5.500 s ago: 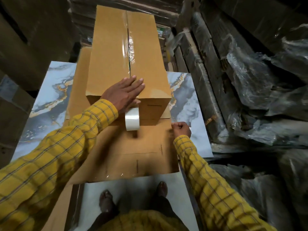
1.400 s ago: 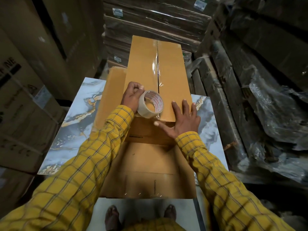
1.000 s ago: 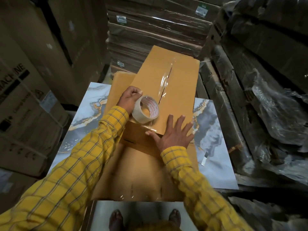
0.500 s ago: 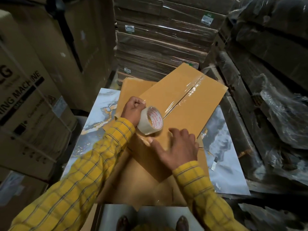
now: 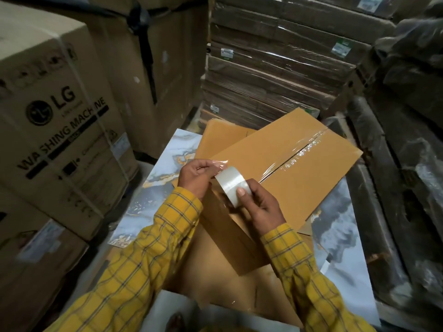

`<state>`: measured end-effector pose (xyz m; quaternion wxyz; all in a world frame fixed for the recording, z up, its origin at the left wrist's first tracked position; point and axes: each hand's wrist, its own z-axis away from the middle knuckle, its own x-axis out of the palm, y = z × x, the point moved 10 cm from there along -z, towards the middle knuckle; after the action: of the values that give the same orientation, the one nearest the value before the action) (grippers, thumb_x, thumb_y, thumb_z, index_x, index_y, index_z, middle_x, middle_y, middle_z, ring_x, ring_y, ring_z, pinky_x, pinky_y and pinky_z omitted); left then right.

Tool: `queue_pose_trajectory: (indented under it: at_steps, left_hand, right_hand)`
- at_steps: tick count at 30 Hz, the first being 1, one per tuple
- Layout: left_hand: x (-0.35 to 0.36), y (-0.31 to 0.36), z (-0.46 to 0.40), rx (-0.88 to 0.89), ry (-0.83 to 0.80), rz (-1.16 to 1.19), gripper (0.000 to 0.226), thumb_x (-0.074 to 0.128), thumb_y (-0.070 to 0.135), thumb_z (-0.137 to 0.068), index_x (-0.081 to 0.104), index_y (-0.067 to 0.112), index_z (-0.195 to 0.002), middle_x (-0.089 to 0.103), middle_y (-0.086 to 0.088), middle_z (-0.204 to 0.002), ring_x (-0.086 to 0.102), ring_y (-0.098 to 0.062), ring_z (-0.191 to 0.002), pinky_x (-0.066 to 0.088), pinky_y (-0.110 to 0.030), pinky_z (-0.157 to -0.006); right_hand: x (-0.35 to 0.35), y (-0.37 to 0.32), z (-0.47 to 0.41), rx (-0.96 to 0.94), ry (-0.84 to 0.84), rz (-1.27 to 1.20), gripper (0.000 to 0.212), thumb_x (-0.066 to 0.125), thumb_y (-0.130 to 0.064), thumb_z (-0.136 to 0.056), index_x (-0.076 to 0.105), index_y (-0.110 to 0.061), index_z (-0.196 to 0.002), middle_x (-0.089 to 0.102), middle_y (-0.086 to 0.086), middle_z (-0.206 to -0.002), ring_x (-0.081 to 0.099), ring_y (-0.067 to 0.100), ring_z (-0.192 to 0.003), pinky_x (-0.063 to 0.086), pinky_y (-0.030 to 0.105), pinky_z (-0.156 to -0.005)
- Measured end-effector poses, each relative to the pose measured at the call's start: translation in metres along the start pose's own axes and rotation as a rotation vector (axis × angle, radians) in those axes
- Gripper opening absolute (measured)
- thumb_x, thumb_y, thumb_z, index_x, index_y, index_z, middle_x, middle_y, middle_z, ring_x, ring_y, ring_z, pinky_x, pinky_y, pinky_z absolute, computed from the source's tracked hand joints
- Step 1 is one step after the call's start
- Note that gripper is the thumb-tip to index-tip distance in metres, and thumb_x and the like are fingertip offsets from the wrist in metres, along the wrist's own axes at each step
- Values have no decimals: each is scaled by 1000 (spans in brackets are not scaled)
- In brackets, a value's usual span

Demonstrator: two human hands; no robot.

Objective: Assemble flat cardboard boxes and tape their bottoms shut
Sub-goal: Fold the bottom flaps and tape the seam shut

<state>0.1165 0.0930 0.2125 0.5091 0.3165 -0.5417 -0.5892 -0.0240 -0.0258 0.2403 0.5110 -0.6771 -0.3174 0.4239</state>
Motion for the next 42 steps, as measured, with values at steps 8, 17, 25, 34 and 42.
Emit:
queue_pose_trajectory:
  at_steps: [8,17,25,34,42]
  left_hand:
    - [-31,-5,-11,-26,133,-30,22,91,9,-68,69,7,-74,75,-9,-83,70,-17,-72,59,-28,-70]
    - [-64,-13,-15,11,345,55,27,91,15,-70,72,2,-85,75,-8,-74,72,-13,-66,61,-30,-68]
    - [-84,-27,-26,-35,469,76,25,88,11,-73,72,-1,-88,70,-3,-68,62,1,-49,51,-19,-54]
    - [-80,-57,-41,-163,419,13,27,89,19,-72,76,5,-91,75,-7,-81,67,-10,-60,51,-17,-49]
    - [-68,-82,-50,-479,252,11,47,78,37,-70,64,8,-104,63,-4,-95,52,-16,-68,46,-27,-64]
  right_hand:
    - [14,-8,-17,-38,-53,40,33,57,-42,-97,56,-12,-82,50,6,-71,44,15,-69,39,38,-62]
    - [23,-15,-40,7,13,222,28,67,-41,-90,62,-21,-69,56,-9,-60,51,7,-61,43,27,-58]
    - [21,-28,-51,16,42,511,39,69,-43,-91,63,-13,-67,62,4,-62,58,19,-63,41,28,-56]
    - [25,-29,-60,95,98,640,42,68,-50,-88,66,-14,-68,64,8,-66,60,27,-68,35,26,-59]
    - [25,-31,-56,102,130,642,40,67,-53,-89,65,-17,-71,62,5,-69,59,25,-69,35,25,-60]
